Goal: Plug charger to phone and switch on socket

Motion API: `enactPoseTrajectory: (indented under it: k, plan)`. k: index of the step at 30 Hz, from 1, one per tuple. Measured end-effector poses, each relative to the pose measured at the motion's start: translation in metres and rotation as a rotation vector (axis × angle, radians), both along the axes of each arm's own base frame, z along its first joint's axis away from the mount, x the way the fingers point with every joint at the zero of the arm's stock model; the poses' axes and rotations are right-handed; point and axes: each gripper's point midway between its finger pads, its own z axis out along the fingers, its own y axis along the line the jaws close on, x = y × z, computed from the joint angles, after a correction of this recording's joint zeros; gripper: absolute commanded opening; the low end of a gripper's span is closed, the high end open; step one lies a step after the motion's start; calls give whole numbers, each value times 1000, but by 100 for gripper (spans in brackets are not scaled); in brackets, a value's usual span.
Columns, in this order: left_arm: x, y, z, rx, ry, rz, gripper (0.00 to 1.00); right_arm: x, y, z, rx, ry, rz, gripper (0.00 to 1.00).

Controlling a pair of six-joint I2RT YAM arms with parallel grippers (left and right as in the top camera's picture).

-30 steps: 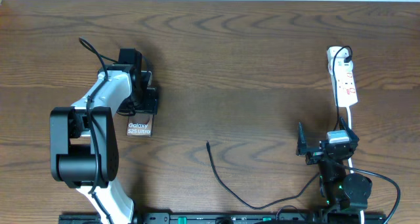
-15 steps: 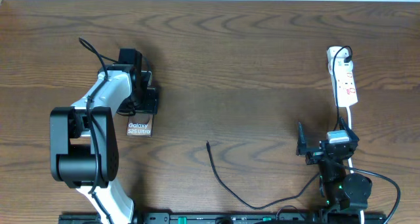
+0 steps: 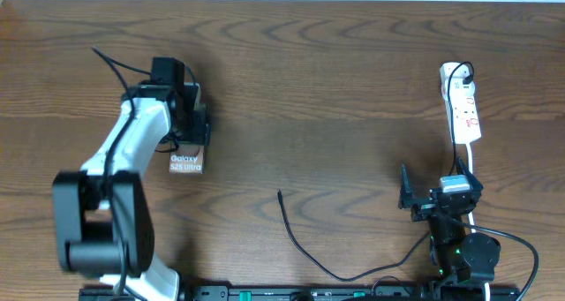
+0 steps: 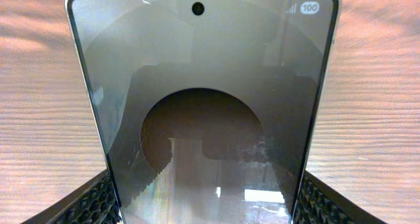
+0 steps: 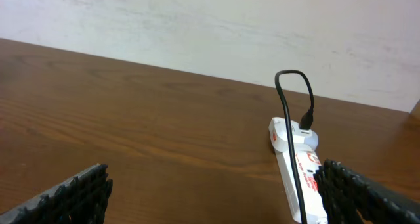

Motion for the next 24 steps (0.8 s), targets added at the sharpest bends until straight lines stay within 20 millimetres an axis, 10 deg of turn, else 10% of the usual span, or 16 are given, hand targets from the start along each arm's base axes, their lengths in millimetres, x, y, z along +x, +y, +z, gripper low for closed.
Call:
enactPoseTrajectory:
  k: [10, 24]
  plan:
    - [4, -2, 65, -36, -182, 56, 8, 0, 0, 0, 0, 0, 0, 99]
    - [-4, -34, 76, -305, -135, 282, 7, 0, 0, 0, 0, 0, 0, 99]
